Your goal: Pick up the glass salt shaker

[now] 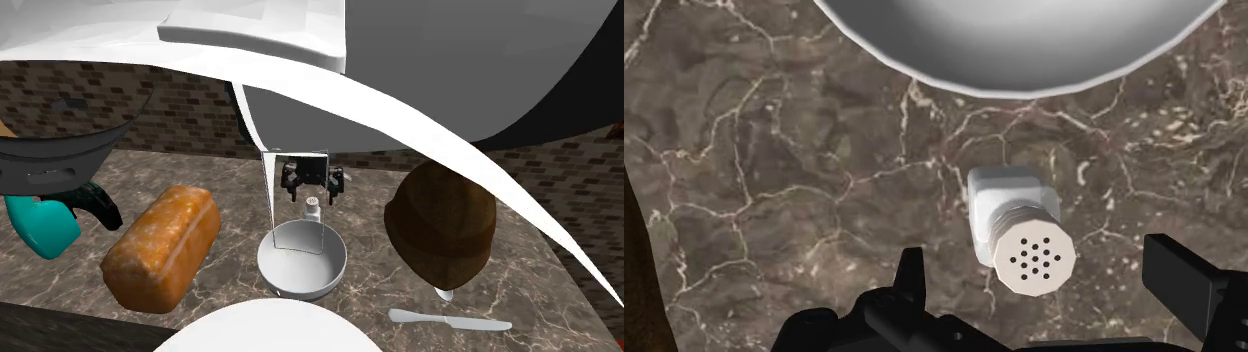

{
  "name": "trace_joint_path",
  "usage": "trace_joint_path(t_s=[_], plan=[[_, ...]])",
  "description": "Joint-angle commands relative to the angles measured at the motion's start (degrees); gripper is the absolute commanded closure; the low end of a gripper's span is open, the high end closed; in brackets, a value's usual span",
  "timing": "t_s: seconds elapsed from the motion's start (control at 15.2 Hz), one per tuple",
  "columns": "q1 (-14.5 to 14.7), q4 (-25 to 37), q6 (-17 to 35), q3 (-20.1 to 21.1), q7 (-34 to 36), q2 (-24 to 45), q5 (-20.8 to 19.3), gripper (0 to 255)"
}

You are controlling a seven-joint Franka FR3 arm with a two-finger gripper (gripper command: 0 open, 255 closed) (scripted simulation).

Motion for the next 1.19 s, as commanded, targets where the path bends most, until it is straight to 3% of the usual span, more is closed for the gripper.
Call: trace_joint_path(t_s=[0.0,0.59,1.12], plan=[[0.01,-0.07,0.31,0.0,0.05,0.21,-0.05,255],[-0.01,-0.18,0.3,-0.01,0.0,0.09,-0.02,255],[-0.09,2.31,-5.7,0.02,-0.58,-3.49,0.82,255]])
